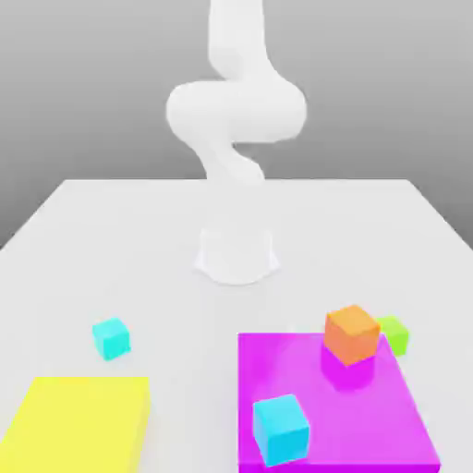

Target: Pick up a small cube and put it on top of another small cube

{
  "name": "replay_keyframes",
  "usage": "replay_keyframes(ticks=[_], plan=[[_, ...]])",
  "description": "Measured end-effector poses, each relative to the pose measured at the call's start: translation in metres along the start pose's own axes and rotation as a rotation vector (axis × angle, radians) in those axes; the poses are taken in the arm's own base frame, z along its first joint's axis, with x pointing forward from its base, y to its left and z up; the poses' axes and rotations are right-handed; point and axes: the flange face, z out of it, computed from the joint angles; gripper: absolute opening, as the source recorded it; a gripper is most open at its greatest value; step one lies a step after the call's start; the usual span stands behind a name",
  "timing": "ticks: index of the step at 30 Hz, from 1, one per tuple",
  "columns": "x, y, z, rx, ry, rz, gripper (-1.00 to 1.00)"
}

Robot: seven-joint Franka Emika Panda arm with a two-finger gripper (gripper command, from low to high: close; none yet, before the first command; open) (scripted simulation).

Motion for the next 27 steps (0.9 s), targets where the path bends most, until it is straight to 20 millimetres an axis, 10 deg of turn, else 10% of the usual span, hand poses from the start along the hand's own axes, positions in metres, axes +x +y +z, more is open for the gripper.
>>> replay_keyframes(ticks=[10,18,26,27], plan=[[-0.006,0.189,0.208,-0.376,-0.103,0.354,0.00],[-0.107,0.393,0.284,-0.666,-0.234,0.734,0.00],[-0.151,0.443,0.330,-0.703,-0.250,0.783,0.00],[-0.154,0.445,0.334,-0.703,-0.250,0.783,-1.00]])
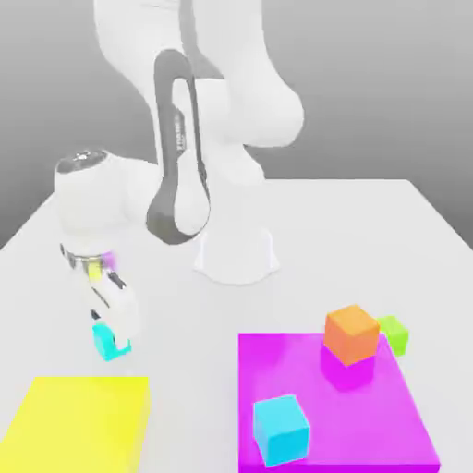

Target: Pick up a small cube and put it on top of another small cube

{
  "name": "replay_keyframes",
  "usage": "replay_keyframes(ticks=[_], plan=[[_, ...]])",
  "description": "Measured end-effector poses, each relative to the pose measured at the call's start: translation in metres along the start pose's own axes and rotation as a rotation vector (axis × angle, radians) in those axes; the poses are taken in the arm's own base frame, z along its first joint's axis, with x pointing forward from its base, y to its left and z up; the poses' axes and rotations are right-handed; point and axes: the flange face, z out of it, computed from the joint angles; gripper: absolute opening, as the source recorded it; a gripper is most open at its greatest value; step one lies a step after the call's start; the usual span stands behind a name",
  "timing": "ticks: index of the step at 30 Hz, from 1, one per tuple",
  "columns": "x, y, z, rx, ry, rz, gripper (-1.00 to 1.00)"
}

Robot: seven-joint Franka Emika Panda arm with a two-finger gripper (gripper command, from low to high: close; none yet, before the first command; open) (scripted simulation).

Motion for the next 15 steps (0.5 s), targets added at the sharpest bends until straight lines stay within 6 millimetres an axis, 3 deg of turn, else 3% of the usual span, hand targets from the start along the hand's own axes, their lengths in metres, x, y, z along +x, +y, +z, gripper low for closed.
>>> replay_keyframes(ticks=[7,15], plan=[[0.000,0.000,0.000,0.001,-0.001,0.000,-1.00],[0.000,-0.001,-0.059,0.001,-0.001,-0.003,-1.00]])
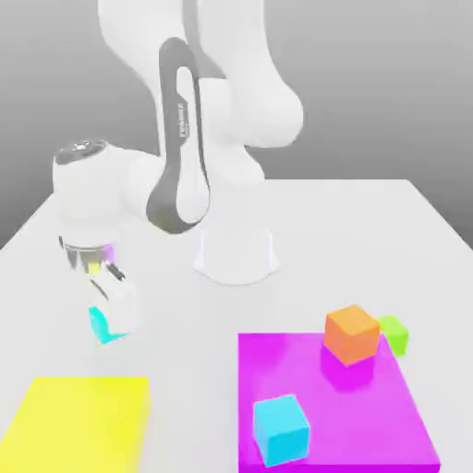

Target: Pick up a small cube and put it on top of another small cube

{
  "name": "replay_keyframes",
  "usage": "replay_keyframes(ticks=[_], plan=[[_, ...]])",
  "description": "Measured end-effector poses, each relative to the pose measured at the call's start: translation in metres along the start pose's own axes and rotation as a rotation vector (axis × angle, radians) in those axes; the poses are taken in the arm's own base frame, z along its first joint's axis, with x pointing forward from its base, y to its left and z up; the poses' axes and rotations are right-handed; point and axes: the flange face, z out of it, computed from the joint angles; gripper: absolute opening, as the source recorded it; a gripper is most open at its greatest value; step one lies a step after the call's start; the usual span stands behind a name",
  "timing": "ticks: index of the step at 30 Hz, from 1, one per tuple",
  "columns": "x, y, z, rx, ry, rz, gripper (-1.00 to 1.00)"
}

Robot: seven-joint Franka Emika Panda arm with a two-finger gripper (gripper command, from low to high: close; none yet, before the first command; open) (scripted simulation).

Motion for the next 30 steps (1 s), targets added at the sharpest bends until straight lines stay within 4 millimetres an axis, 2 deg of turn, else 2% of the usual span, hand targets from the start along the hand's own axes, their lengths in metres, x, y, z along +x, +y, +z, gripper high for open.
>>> replay_keyframes(ticks=[3,9,18,30], plan=[[-0.003,-0.016,-0.010,0.000,-0.001,-0.112,-1.00],[-0.046,-0.069,-0.025,0.000,-0.006,-0.486,-1.00],[-0.090,-0.128,-0.051,0.001,-0.012,-0.948,-1.00],[-0.194,-0.190,-0.093,0.001,-0.012,-1.612,-1.00]])
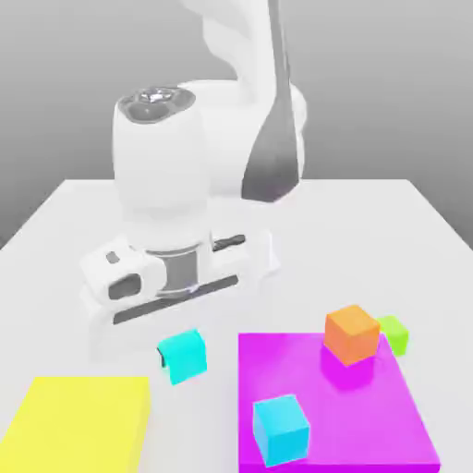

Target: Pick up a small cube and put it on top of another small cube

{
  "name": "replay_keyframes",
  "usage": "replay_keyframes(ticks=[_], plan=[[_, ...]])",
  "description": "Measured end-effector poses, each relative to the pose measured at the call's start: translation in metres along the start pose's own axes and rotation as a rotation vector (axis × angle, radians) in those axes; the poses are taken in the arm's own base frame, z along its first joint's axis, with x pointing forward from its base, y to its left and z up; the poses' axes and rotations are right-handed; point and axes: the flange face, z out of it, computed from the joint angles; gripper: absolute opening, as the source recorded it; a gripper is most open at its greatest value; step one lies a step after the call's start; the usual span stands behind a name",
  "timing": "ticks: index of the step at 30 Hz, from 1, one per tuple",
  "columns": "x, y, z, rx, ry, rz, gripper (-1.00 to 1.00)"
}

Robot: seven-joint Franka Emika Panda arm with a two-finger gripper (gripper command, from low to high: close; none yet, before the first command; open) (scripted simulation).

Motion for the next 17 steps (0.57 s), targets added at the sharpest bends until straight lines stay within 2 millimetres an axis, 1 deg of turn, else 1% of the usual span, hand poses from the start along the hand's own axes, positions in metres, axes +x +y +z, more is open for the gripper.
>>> replay_keyframes(ticks=[5,9,10,11,13,14,17], plan=[[0.018,-0.050,-0.020,-0.003,0.001,-0.275,-1.00],[0.027,-0.090,-0.036,-0.007,0.002,-0.490,-1.00],[0.029,-0.093,-0.029,-0.006,0.002,-0.511,-1.00],[0.030,-0.094,-0.018,-0.006,0.002,-0.520,-1.00],[0.031,-0.094,0.011,-0.007,0.002,-0.526,-1.00],[0.031,-0.094,0.020,-0.008,0.002,-0.526,1.00],[0.031,-0.094,0.020,-0.008,0.002,-0.526,1.00]])
